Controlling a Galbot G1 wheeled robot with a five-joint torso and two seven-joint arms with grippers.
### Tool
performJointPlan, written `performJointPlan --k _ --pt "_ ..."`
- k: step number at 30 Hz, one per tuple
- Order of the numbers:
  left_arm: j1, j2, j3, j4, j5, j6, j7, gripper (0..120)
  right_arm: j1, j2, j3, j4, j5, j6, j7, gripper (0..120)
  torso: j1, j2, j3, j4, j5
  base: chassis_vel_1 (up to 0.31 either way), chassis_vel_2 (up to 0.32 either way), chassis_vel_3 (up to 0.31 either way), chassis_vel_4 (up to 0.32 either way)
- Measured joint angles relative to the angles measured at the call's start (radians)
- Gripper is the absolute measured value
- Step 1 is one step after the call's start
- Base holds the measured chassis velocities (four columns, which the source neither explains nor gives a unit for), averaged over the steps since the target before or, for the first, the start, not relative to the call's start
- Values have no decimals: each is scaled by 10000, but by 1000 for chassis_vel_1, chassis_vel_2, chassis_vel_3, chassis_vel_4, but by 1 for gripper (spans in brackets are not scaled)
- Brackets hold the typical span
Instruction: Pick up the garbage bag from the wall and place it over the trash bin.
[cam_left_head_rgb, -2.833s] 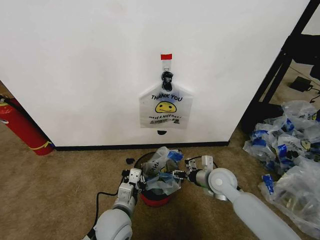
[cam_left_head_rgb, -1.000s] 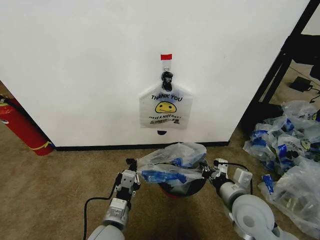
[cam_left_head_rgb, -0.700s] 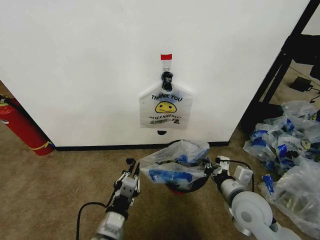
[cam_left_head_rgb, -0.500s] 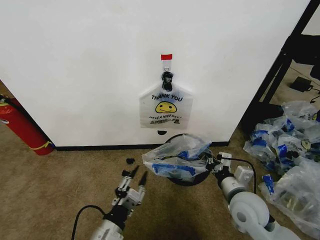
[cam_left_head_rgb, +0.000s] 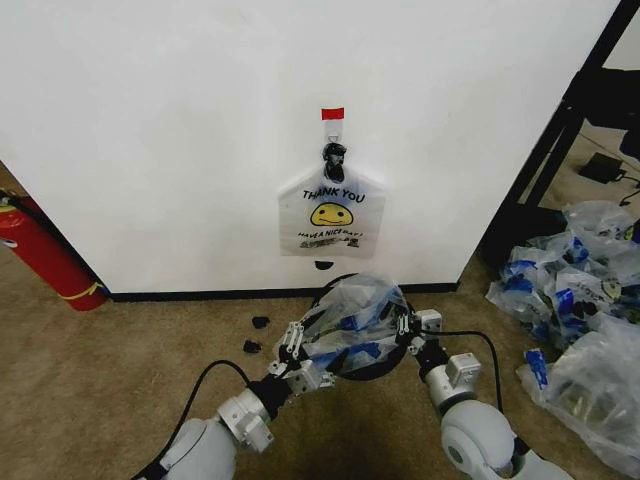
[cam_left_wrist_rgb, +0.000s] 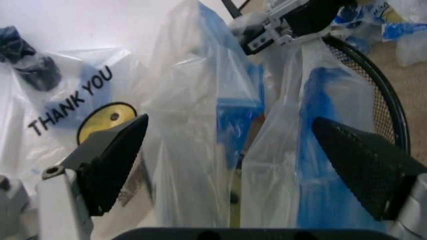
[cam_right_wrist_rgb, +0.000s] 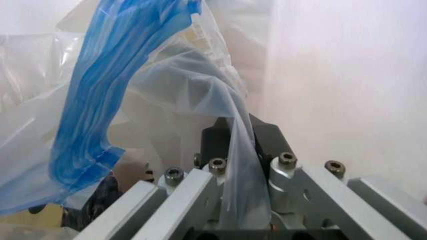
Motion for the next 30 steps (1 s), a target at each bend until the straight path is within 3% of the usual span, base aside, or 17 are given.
performJointPlan --k 5,14,17,22,30 --pt "-184 -221 184 92 -10 8 -58 90 -69 38 9 -123 -651 292 -330 1 0 0 -1 -3 0 0 0 0 0" --pt "180 -250 13 -633 151 48 -43 55 -143 327 -36 -243 -652 317 42 1 -2 0 -2 -2 1 0 0 0 0" --pt "200 -296 13 -639 212 44 -38 50 -161 354 -45 -243 -639 317 48 1 -2 0 -2 -2 2 0 0 0 0" --pt "350 -571 15 -459 681 -35 -26 25 -289 397 -72 -149 -731 397 -29 1 -2 0 -2 -2 1 0 0 0 0" --pt "355 -716 15 -259 1180 -113 -24 0 -366 456 -72 -140 -836 683 -229 1 -2 0 -1 -2 1 0 0 0 0"
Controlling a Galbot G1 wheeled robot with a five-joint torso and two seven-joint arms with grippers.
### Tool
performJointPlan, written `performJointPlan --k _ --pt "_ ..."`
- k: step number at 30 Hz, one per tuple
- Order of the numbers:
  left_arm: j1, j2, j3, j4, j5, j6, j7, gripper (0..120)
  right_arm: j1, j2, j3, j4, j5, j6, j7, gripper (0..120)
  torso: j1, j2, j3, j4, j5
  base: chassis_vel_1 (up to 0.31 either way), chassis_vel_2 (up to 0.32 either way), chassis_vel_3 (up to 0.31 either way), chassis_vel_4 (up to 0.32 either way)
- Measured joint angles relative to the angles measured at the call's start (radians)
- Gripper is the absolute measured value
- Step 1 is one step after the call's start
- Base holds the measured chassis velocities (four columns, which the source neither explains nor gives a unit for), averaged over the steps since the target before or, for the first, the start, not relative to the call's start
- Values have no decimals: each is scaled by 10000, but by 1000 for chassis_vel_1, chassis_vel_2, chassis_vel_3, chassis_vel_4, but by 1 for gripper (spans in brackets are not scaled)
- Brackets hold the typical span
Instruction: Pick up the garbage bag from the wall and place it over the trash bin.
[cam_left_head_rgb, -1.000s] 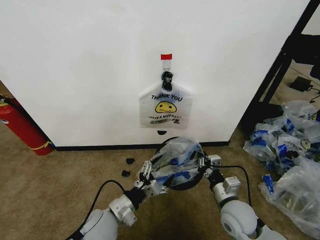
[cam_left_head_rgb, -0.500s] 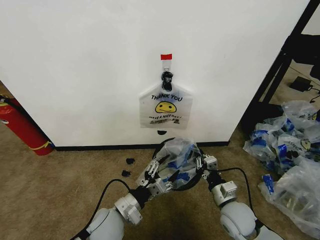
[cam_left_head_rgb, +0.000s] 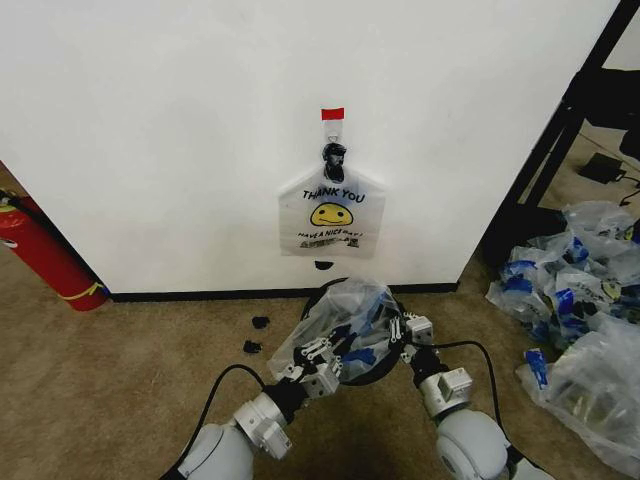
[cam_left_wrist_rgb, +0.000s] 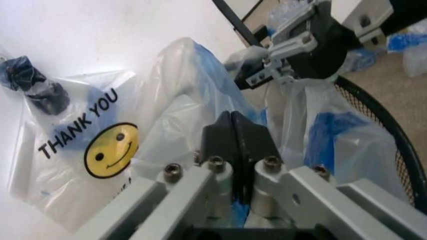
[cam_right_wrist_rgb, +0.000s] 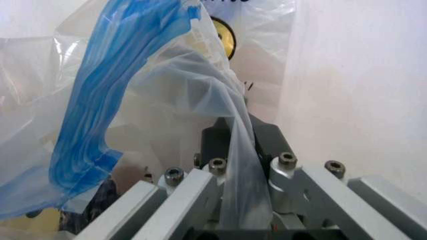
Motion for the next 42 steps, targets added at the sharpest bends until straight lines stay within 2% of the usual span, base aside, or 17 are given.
performJointPlan --k 8,10,14,16,18,22,24,29,32,36,39,42 --pt "-61 -2 -22 123 344 -97 19 0 22 -14 9 -10 12 100 -70 1 0 0 0 0 0 0 0 0 0" --pt "-63 -2 -20 124 361 -106 24 4 38 -22 12 -20 17 106 -72 1 0 0 0 0 0 0 0 0 0" --pt "-63 -1 -2 125 472 -140 49 15 89 -37 12 -63 44 114 -81 1 0 0 0 0 0 0 0 0 0" --pt "-74 -18 -6 139 651 -227 77 26 127 -40 11 -100 57 119 -82 1 0 0 0 0 0 0 0 0 0" --pt "-83 -23 -9 155 716 -261 91 28 138 -40 10 -112 66 126 -83 1 0 0 0 0 0 0 0 0 0" --pt "-178 -74 28 336 915 -360 113 48 162 -8 -8 -167 112 271 -224 1 0 0 0 0 0 0 0 0 0" --pt "-192 -87 34 366 929 -369 113 50 160 0 -15 -171 113 295 -248 1 0 0 0 0 0 0 0 0 0" --pt "-311 -159 64 580 975 -394 56 68 107 42 -46 -164 119 428 -406 1 0 0 0 0 0 0 0 0 0" --pt "-340 -175 64 599 986 -394 -31 62 94 45 -46 -124 120 430 -415 1 0 0 0 -1 0 0 0 0 0" --pt "-319 -183 64 562 983 -357 -177 43 40 51 -40 -34 109 432 -423 1 0 0 0 0 0 0 0 0 0" --pt "-301 -184 64 546 982 -348 -227 37 18 63 -37 -5 101 431 -423 1 0 0 0 0 0 0 0 0 0" --pt "-286 -188 52 525 966 -343 -331 23 -17 85 -30 27 79 432 -429 1 0 0 0 0 0 0 0 0 0"
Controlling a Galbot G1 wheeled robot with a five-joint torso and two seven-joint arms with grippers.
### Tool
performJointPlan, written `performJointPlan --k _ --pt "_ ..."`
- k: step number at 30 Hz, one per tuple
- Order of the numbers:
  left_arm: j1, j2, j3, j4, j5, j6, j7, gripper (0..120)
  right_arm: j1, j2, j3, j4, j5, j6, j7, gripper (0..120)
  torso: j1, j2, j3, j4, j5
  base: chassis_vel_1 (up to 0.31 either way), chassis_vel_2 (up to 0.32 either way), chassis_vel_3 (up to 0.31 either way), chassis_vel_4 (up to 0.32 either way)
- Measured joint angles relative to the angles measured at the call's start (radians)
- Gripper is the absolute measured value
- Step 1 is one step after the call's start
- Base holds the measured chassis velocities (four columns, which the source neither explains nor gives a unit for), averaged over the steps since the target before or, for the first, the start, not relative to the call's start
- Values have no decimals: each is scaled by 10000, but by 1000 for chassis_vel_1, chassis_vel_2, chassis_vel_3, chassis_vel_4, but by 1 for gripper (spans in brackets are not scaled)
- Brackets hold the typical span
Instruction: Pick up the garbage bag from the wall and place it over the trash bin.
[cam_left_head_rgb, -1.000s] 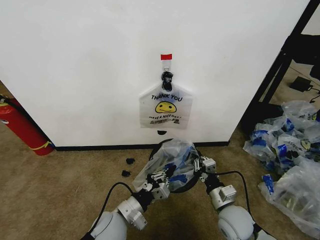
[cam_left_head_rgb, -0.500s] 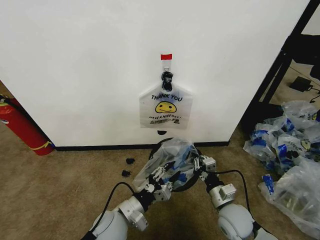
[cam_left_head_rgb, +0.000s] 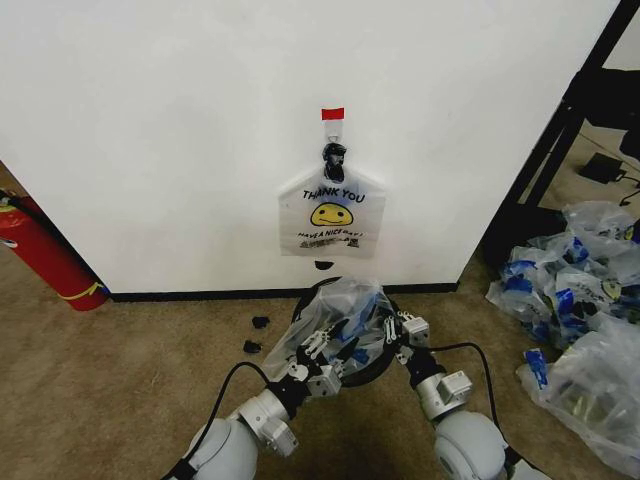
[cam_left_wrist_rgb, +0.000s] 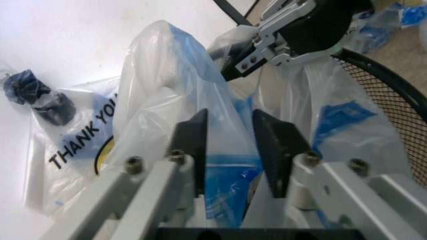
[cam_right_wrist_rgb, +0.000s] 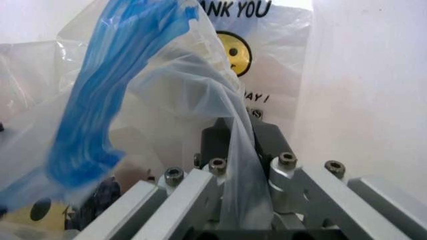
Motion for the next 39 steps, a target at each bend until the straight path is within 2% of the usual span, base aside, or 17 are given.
performJointPlan --k 4,7,21,26,32,36,39 --pt "80 28 -27 -156 -80 16 -98 7 -44 7 16 1 -20 -1 -6 1 0 0 0 0 0 0 0 0 0" --pt "82 35 -45 -176 -138 22 -137 0 -53 16 18 0 -25 -2 -11 1 0 0 0 0 0 0 0 0 0" --pt "65 337 -313 -670 -1517 389 -583 0 -17 -74 101 -168 67 1 -201 1 0 0 0 0 0 0 0 0 0" --pt "-173 397 -536 -665 -1940 854 -981 0 -14 -212 222 -330 233 214 -708 1 0 0 0 0 0 0 0 0 0" --pt "-613 702 -913 -664 -2699 1858 -1664 0 70 -460 471 -599 902 605 -1850 1 0 0 0 0 0 0 0 0 0" --pt "-871 838 -1125 -553 -2991 2251 -1988 0 188 -522 599 -914 1392 805 -2360 1 0 0 0 -1 -1 0 0 0 0" --pt "-904 988 -1338 -412 -3243 2201 -2095 0 230 -533 642 -1105 1665 825 -2455 1 1 0 1 -1 -1 0 0 0 0"
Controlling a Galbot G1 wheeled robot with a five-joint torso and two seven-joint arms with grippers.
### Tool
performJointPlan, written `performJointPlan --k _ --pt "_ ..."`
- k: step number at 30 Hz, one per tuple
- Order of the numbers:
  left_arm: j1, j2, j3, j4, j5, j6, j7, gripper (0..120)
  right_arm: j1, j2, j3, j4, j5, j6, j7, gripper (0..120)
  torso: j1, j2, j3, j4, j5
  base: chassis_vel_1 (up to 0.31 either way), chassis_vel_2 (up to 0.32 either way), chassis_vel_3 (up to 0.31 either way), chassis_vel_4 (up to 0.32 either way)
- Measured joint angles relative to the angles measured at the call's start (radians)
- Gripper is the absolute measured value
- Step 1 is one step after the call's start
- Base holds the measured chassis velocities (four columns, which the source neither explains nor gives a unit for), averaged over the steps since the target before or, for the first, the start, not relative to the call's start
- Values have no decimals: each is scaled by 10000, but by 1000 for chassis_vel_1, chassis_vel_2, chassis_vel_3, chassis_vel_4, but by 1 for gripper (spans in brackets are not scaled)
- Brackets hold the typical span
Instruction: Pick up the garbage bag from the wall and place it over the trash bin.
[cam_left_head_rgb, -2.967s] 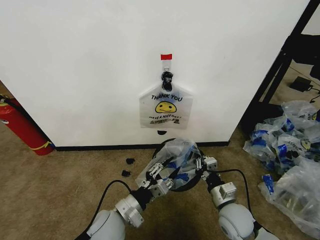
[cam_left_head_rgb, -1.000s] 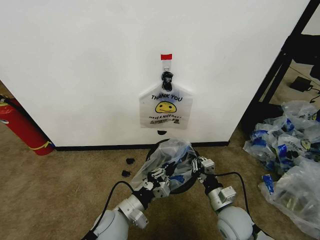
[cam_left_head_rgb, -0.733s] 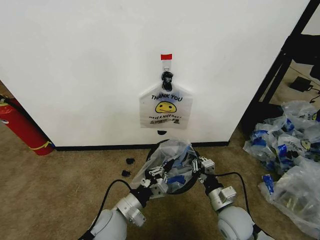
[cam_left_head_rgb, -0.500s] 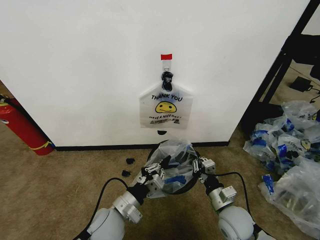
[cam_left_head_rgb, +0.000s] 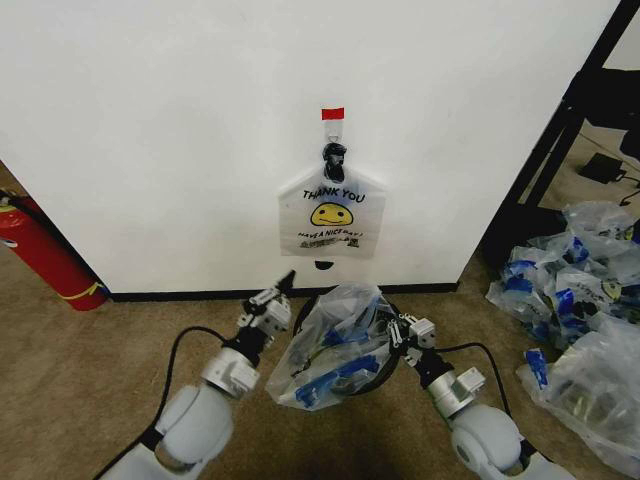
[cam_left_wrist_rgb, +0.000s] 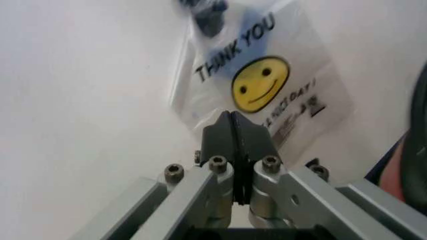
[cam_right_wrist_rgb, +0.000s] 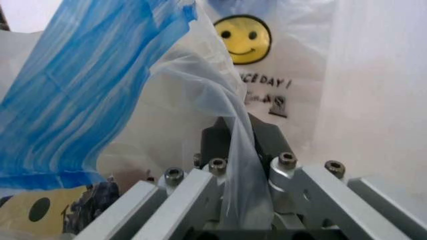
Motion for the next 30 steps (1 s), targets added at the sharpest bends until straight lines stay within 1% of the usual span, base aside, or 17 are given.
performJointPlan --k 1,4,5,8,9,12,16,17,19,21,23,24,25,28,30 --pt "0 0 0 0 0 0 0 0 0 0 0 0 0 0 0 1 0 0 0 0 0 0 0 0 0" --pt "432 172 39 -359 79 -699 424 0 16 12 25 -28 196 -75 85 1 1 1 -1 1 0 0 0 0 0" --pt "575 180 117 -459 270 -912 589 0 26 28 18 -22 240 -109 140 1 1 0 -1 1 3 0 0 0 0" --pt "939 -151 500 -527 1668 -1853 1295 1 81 143 -71 57 272 -210 359 1 0 0 -1 3 0 0 0 0 0" --pt "939 -151 500 -527 1668 -1853 1295 1 81 143 -71 57 272 -210 359 1 0 0 -1 3 0 0 0 0 0" --pt "917 -527 749 -135 2472 -2408 1639 13 90 194 -155 159 256 -297 539 1 1 0 0 1 0 0 0 0 0" --pt "854 -613 877 203 2960 -2775 1936 31 67 215 -153 238 222 -336 612 1 1 0 -1 1 0 0 0 0 0" --pt "854 -613 877 203 2960 -2775 1936 31 67 215 -153 238 222 -336 612 1 1 0 -1 1 0 0 0 0 0" --pt "816 -579 894 264 3016 -2845 2014 38 49 238 -134 244 205 -337 625 1 0 0 -1 1 1 0 0 0 0" --pt "786 -538 908 262 3023 -2868 2065 48 43 269 -123 244 179 -336 633 1 0 0 -1 0 1 0 0 0 0" --pt "782 -504 914 212 3029 -2886 2116 54 55 288 -120 237 152 -337 647 1 0 0 -1 1 1 0 0 0 0" --pt "782 -504 914 212 3029 -2886 2116 54 55 288 -120 237 152 -337 647 1 0 0 -1 1 1 0 0 0 0" --pt "785 -480 921 130 3029 -2899 2137 61 83 299 -118 202 94 -336 662 1 0 0 -1 1 1 0 0 0 0" --pt "824 -433 927 -49 3028 -2901 2204 71 135 305 -106 118 0 -337 677 1 -1 0 -1 1 2 0 0 0 0" --pt "815 -419 986 -51 3149 -2918 2246 81 161 305 -105 98 -14 -337 703 1 -1 0 -1 2 2 0 0 0 0"
